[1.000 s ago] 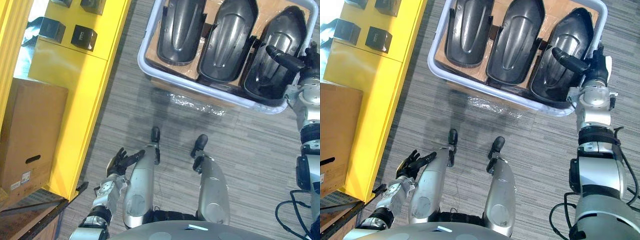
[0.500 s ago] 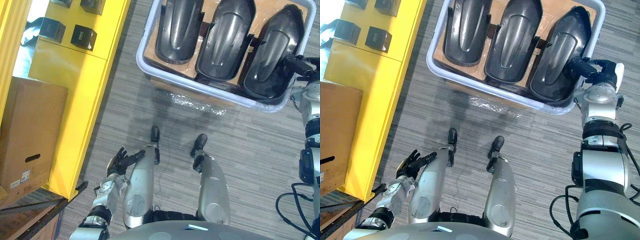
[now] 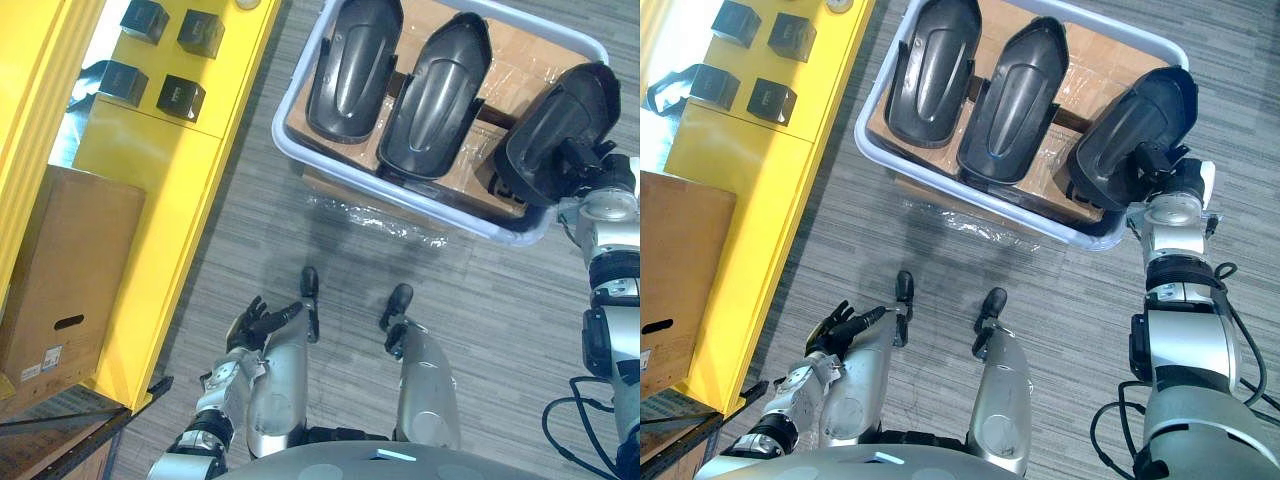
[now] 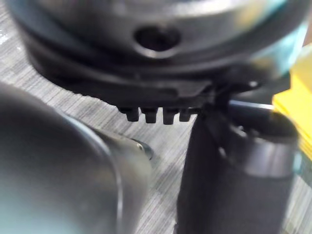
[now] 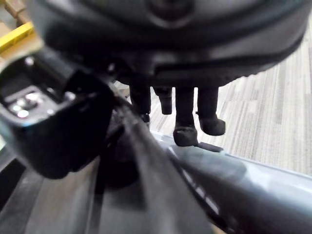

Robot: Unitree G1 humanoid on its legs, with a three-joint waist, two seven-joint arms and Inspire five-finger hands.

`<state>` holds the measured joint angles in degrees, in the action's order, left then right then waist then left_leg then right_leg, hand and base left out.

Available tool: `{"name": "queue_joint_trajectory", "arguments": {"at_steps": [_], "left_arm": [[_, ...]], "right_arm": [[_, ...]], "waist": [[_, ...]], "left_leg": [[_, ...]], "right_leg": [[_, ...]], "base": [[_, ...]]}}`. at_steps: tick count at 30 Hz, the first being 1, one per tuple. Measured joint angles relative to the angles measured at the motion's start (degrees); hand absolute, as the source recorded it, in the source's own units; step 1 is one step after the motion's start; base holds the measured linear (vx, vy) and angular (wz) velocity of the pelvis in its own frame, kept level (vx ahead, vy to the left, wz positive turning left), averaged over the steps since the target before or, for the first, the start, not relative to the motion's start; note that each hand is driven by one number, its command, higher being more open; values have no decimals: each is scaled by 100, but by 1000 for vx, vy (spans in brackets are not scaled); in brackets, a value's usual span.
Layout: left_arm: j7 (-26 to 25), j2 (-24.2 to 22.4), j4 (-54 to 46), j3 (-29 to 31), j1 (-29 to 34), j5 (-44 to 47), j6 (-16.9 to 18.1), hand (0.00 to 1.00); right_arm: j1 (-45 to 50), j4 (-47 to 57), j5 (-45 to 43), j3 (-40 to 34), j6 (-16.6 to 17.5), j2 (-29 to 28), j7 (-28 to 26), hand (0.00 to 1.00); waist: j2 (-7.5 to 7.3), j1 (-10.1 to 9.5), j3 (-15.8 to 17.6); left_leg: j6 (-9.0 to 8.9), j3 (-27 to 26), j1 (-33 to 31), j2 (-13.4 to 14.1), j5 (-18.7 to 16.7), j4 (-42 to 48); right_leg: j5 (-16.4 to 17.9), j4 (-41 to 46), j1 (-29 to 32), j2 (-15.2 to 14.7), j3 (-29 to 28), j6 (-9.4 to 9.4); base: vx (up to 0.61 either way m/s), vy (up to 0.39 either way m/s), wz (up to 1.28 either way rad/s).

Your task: Walk over and take three plastic housings, then place them on the shelf

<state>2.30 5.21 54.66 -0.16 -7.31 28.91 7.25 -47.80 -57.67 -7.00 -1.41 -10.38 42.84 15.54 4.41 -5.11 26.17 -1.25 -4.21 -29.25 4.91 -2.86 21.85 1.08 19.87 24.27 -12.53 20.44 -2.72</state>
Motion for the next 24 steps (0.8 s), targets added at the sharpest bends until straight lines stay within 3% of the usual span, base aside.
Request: {"name": "queue_joint_trajectory", "arguments": {"at_steps": [5,8,10,13,19,24], "left_arm": [[4,9,-1,55,-3,59,-88,100],[3,66,-13,86,2,235,-88,100],[-4,163,-91,103,39,255,-76,100],[-17,224,-365,101,180,481,20,100],[-458,392,-2316,119,678,450,253,100],[-615,759,-3640,235,317,409,271,100]], "right_arm": [[271,718,239,-11,130,-1,285,0],[507,1198,467,-53,303,-45,491,0],[731,1557,647,-322,366,-253,674,0],[1062,1876,765,-545,377,-305,819,0],[2240,3265,1852,-1086,365,-723,1095,0],[2914,3860,2851,-1008,381,-1233,1078,0]], "waist": [[-40,2,11],[-171,15,1],[-365,69,-1],[-519,76,-66],[-781,245,-490],[-854,378,-1071]], "left_leg": [[-12,-42,180,80,-8,10],[-64,-102,414,176,-44,-30],[-79,-134,722,205,-45,-194],[-107,-200,989,223,-40,-363],[-125,-415,1631,171,-34,-881],[-147,-651,2082,134,-48,-1062]], "right_leg": [[-2,-64,-213,74,16,1],[-4,-226,-475,182,9,-2],[-18,-401,-749,259,-27,-5],[-96,-667,-1009,329,-56,-18],[-341,-1449,-1638,465,-193,-97],[-439,-1866,-2104,465,-296,-163]], "base": [[-8,-4,-1],[19,-22,-9],[47,-19,-9],[70,-13,-11],[141,8,-14],[143,26,-13]]}}
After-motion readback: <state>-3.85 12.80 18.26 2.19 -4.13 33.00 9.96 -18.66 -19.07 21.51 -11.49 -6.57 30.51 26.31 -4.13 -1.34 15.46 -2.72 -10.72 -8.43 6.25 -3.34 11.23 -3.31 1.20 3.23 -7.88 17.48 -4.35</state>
